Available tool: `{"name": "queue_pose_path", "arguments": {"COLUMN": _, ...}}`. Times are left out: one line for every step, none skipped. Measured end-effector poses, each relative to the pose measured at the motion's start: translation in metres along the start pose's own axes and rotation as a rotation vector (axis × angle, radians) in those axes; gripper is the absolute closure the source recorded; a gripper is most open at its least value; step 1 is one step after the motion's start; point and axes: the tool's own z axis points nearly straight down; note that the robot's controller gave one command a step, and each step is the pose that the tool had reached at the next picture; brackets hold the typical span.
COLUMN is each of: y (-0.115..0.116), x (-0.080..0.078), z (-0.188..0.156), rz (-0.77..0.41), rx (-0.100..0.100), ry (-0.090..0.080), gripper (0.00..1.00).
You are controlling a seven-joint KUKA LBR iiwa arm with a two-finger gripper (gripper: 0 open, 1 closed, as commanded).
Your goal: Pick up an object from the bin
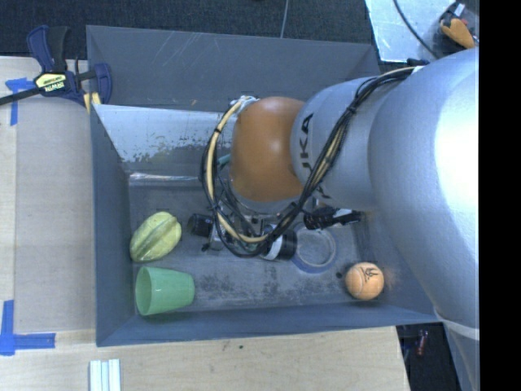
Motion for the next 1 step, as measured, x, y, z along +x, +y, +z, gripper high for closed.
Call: {"name": "queue_pose_path", "arguments": {"y": 0.0014, "x": -0.0017, "z": -0.0543, "rz": -0.002, "rx": -0.004, "ry": -0.007, "gripper": 1.00}}
